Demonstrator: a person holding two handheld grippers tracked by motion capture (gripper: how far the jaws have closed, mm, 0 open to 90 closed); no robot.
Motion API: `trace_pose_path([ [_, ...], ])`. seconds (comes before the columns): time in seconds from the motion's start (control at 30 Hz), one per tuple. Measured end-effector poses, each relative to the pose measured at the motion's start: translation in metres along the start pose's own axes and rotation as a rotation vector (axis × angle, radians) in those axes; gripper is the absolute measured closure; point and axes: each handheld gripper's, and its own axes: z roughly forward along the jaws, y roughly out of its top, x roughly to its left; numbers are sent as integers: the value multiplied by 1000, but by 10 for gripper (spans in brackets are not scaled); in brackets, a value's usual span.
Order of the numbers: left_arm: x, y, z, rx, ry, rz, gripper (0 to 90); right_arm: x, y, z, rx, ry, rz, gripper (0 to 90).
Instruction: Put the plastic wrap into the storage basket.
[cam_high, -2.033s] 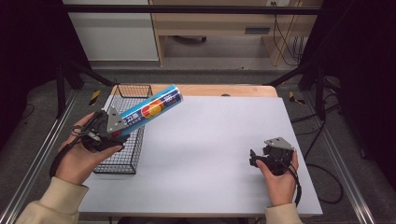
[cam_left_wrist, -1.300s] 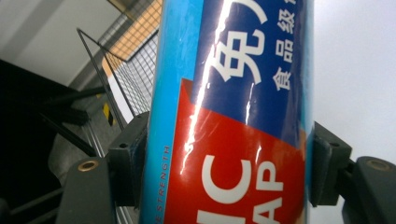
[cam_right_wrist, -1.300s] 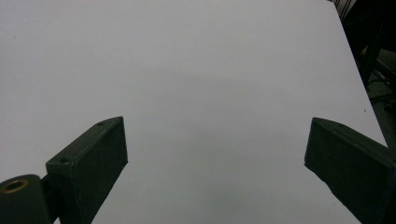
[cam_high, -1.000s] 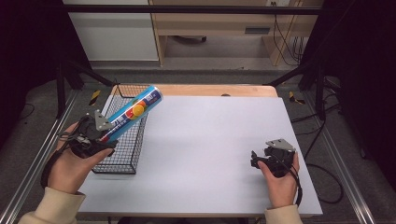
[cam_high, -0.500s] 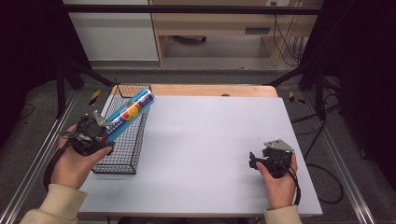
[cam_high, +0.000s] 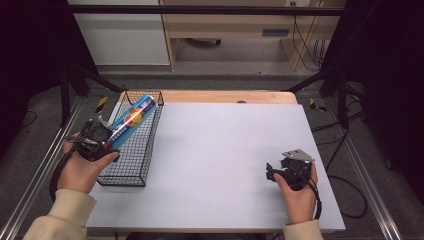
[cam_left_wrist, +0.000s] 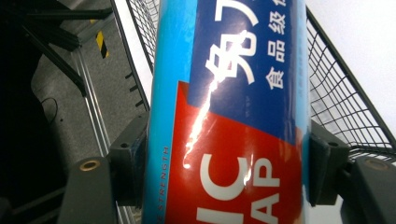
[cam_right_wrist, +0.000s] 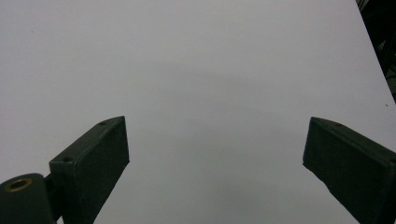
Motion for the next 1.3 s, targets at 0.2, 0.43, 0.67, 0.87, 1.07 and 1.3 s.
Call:
trace_pose_path([
  [0.2, 1, -1, 3, 13, -1, -6, 312, -1, -1, 0, 1, -3, 5, 73],
  [0.43, -2, -4, 7, 25, -11, -12, 312, 0, -1, 0, 0, 1, 4, 73],
  [0.67, -5, -4, 10, 43, -15, 5, 313, 0, 0, 0, 1, 3, 8, 74],
  [0.87, -8, -4, 12, 62, -15, 18, 313, 0, 0, 0, -1, 6, 2, 74],
  [1.07, -11, -3, 17, 79, -18, 21, 313, 1, 0, 0, 2, 7, 1, 74],
  [1.3, -12, -3, 23, 93, -26, 12, 314, 1, 0, 0, 3, 9, 0, 74],
])
